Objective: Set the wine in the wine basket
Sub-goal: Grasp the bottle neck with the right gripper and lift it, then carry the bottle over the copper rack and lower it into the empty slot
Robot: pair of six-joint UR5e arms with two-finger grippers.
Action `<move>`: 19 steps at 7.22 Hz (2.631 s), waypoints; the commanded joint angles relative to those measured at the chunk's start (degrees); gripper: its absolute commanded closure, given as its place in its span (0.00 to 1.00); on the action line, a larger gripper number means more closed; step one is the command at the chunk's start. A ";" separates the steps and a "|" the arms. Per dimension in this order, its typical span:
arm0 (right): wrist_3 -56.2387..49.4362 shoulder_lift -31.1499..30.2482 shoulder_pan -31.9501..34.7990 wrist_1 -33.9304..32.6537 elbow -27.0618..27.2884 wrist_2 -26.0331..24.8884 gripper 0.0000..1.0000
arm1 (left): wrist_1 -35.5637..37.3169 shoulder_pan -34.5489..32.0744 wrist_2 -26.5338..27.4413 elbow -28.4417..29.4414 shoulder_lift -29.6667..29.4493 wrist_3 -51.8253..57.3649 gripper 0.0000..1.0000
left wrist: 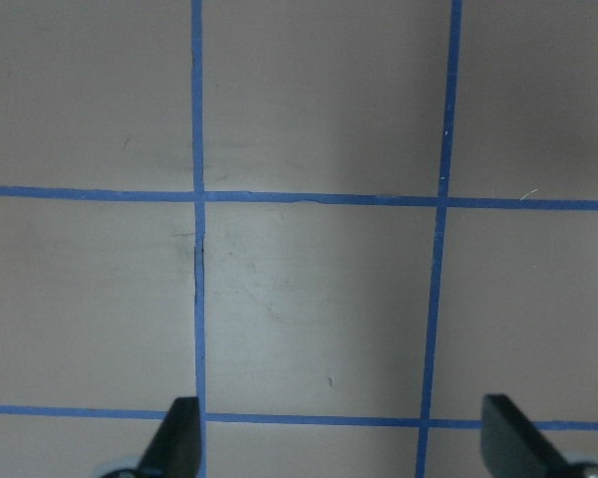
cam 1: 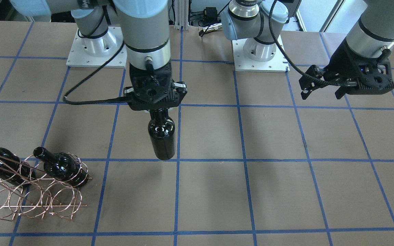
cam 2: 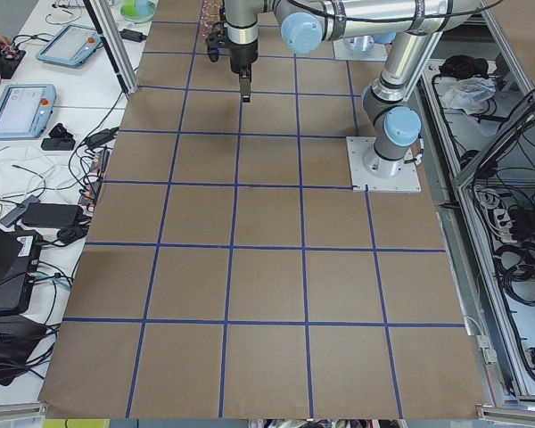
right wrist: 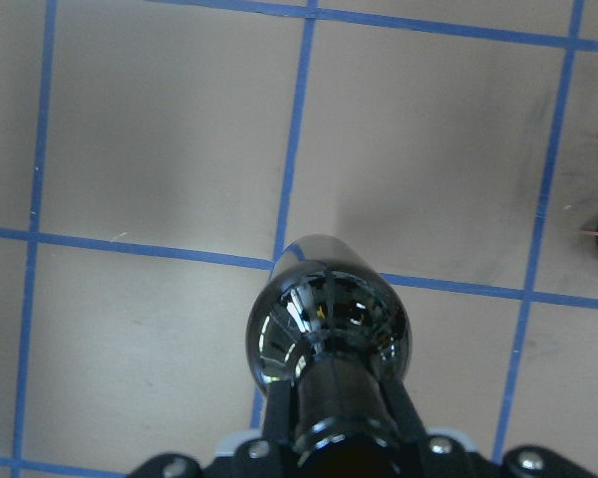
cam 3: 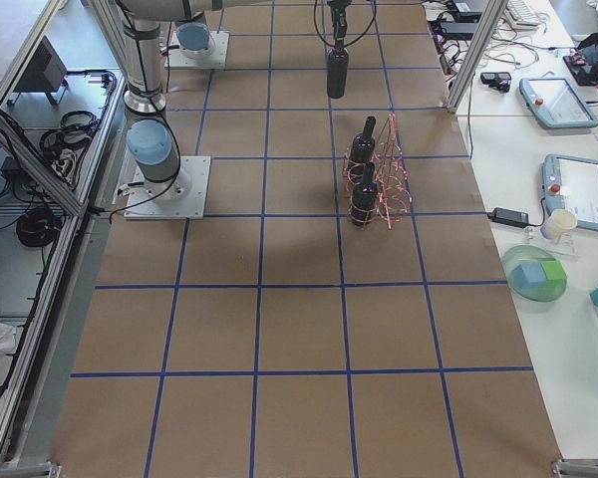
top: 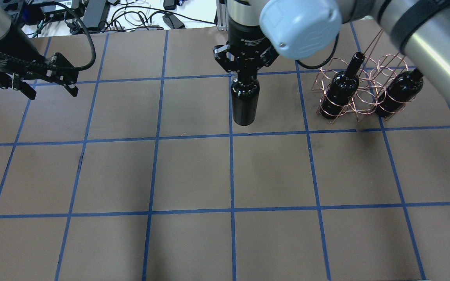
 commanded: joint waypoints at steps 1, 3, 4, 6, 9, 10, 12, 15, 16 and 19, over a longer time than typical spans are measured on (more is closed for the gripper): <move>-14.33 -5.07 -9.06 5.77 0.12 -2.55 1.00 | 0.26 -1.31 -0.28 0.08 0.12 -5.35 0.00; -20.60 -7.45 -12.16 9.01 0.12 -7.02 1.00 | 0.26 -6.99 -0.37 1.22 1.26 -13.27 0.00; -25.16 -8.85 -12.69 10.78 0.12 -9.40 1.00 | 0.96 -12.08 -0.02 1.40 1.18 -19.48 0.00; -34.20 -10.97 -19.07 13.07 0.30 -10.04 1.00 | 2.55 -18.35 -0.02 0.79 0.48 -24.82 0.00; -46.70 -11.16 -27.09 12.73 0.21 -9.43 1.00 | 3.16 -20.39 -0.02 0.79 0.83 -23.59 0.00; -49.61 -10.46 -29.55 11.94 0.21 -8.64 1.00 | 3.25 -20.31 -0.02 0.79 1.00 -23.42 0.00; -49.99 -8.71 -30.10 9.14 0.30 -5.40 1.00 | 3.16 -20.04 0.16 0.79 1.26 -23.41 0.00; -49.99 -4.66 -30.19 4.04 0.38 -3.54 1.00 | 3.34 -19.52 2.35 0.53 1.44 -21.13 0.00; -49.99 -3.52 -30.27 1.76 0.47 -3.45 1.00 | 3.51 -19.43 2.36 0.52 1.44 -21.13 0.00; -49.38 -2.98 -30.54 -0.46 2.31 -2.22 1.00 | 6.22 -19.60 2.62 0.43 1.44 -21.39 0.00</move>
